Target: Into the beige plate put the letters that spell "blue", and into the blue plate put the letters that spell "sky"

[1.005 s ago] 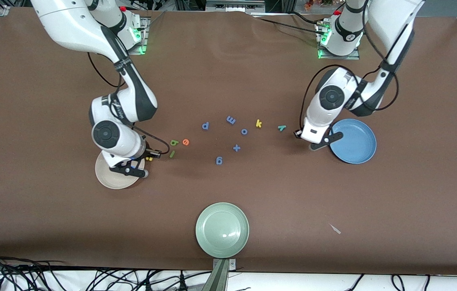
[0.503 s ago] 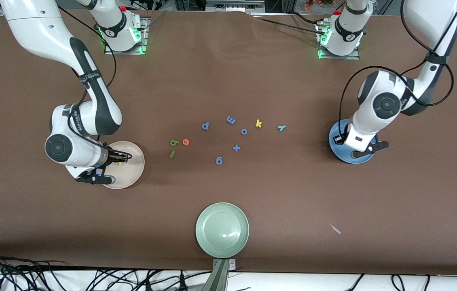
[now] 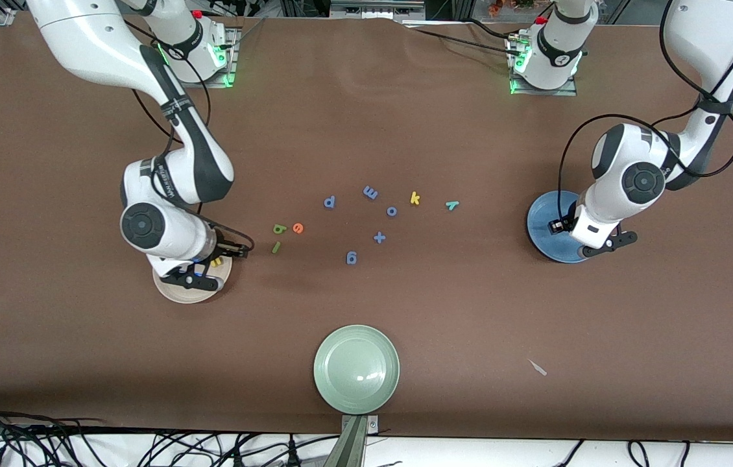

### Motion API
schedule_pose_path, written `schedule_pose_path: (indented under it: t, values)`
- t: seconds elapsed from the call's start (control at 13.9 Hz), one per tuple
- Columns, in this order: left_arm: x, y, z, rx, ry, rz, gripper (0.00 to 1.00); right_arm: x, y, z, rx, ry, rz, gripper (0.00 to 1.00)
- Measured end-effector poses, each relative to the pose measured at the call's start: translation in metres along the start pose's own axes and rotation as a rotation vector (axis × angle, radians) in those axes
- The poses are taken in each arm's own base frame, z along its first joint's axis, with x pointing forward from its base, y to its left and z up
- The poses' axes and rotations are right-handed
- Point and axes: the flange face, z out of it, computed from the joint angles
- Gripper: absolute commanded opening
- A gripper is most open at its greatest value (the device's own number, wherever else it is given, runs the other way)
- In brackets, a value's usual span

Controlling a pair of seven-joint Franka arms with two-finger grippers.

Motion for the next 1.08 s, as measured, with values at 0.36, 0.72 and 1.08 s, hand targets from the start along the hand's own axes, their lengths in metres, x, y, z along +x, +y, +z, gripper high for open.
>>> schedule_pose_path:
  t: [0.36, 0.72, 1.08]
  values:
    - [-0.041, 0.075, -0.014, -0.034, 0.002, -0.063, 0.99, -0.025, -0.051, 0.02, 0.002, 0.016, 0.052, 0.64]
    - [-0.092, 0.137, -0.017, -0.06, -0.013, -0.11, 0.97, -0.034, -0.072, 0.051, 0.005, 0.022, 0.076, 0.64]
    - [-0.143, 0.192, 0.014, -0.095, -0.059, -0.209, 0.87, -0.037, -0.068, 0.073, 0.005, 0.031, 0.086, 0.5]
